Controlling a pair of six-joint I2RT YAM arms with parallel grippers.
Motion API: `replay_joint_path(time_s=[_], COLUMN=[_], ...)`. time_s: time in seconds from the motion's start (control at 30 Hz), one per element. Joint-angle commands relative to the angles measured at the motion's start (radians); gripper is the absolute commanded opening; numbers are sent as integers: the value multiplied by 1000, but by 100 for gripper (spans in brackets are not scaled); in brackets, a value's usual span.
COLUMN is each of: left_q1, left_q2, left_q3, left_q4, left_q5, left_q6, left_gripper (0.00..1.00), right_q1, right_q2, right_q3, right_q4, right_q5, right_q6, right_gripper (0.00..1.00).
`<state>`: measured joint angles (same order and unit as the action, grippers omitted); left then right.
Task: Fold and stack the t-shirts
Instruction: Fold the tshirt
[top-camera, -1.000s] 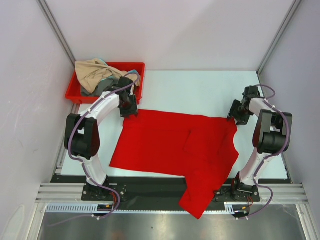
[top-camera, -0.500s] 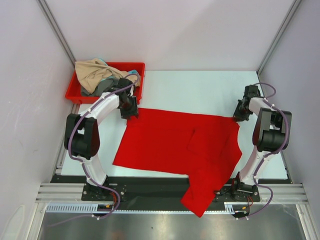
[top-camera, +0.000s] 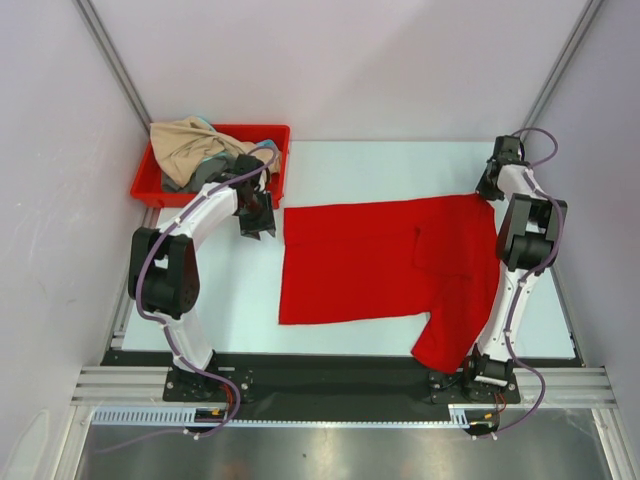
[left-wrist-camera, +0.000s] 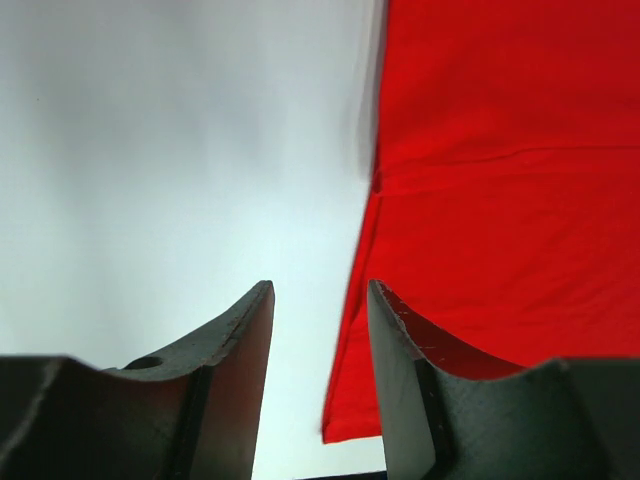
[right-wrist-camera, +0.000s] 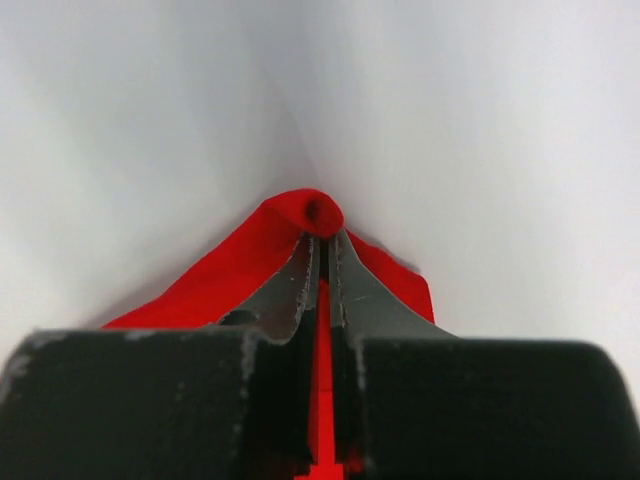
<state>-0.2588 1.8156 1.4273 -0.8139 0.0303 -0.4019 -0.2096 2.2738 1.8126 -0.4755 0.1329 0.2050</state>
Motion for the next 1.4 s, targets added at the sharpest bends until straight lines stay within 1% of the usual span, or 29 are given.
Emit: replay_joint_path(time_s=[0.0, 0.07, 0.13, 0.17, 0.2, 0.23, 0.27, 0.3, 0.33, 0.37, 0.43, 0.47, 0.5, 0.53, 0.57, 0.63, 0.67, 0.7, 0.73, 0.77, 0.8, 0.83, 0.87, 0.93, 1.07, 1.17, 1.23, 1.27, 1.37], left_q1=[4, -13, -43, -54, -65, -86, -97, -108, -132, -144, -175, -186, -195, -215, -223, -241, -247, -253, -272, -278, -286, -305, -316, -358, -387, -387, -385, -387, -385], left_q2=[-39, -41, -47, -52, -55, -70, -78, -87, -114, -128, -162, -189, -205, -217, -243, -266, -275, -297, -308, -317, -335, -343, -351, -358, -378, -420, -443, -464, -478], left_q3=[2, -20, -36, -53, -62, -73, -96, -108, -122, -157, -198, -244, -269, -290, -333, -373, -407, -424, -436, -464, -476, -488, -514, -539, -646, -679, -683, -679, -671], left_q4=[-11, -8, -10, -10, -10, -8, -5, -7, -4, 7, 24, 39, 45, 51, 59, 62, 62, 61, 61, 65, 67, 71, 81, 87, 119, 113, 105, 99, 108], left_q5=[6, 14, 14, 14, 14, 19, 31, 34, 34, 37, 57, 66, 78, 82, 83, 98, 105, 109, 111, 117, 120, 117, 118, 111, 93, 45, 17, 8, -3], left_q6=[-2, 0, 3, 5, 5, 9, 12, 15, 21, 23, 21, 20, 18, 15, 12, -4, -12, -21, -44, -57, -72, -104, -116, -162, -241, -279, -293, -295, -310], left_gripper=[47, 47, 46, 46, 46, 46, 46, 46, 46, 46, 46, 46, 44, 44, 43, 43, 43, 43, 43, 43, 45, 44, 45, 44, 43, 44, 45, 46, 47], right_q1=[-10, -10, -10, -10, -10, -10, -10, -10, -10, -10, -10, -10, -10, -7, -4, 4, 21, 30, 47, 76, 93, 105, 116, 144, 179, 193, 200, 202, 202], right_q2=[59, 79, 114, 125, 133, 150, 148, 141, 122, 69, -9, -83, -121, -158, -239, -316, -353, -422, -456, -483, -544, -569, -600, -675, -793, -870, -916, -971, -1062], right_q3=[100, 155, 227, 256, 287, 324, 385, 398, 398, 369, 311, 291, 231, 194, 154, 44, 6, -31, -108, -139, -175, -235, -264, -308, -406, -472, -548, -577, -673], right_q4=[11, -14, -75, -104, -141, -240, -288, -332, -366, -424, -462, -489, -505, -512, -523, -537, -537, -535, -535, -535, -537, -534, -534, -541, -577, -650, -660, -664, -663], right_q5=[37, 33, 33, 39, 46, 59, 95, 111, 128, 161, 162, 177, 166, 146, 104, 65, 15, -2, -12, -36, -42, -59, -102, -124, -179, -196, -214, -211, -205], right_q6=[-9, -3, 5, 19, 30, 39, 48, 75, 92, 109, 132, 152, 163, 175, 188, 220, 226, 234, 238, 243, 247, 251, 255, 260, 269, 303, 321, 329, 381], right_gripper=[0, 1, 6, 18, 28, 33, 45, 52, 56, 64, 71, 72, 72, 72, 73, 72, 70, 70, 69, 69, 68, 68, 68, 67, 66, 64, 63, 62, 57])
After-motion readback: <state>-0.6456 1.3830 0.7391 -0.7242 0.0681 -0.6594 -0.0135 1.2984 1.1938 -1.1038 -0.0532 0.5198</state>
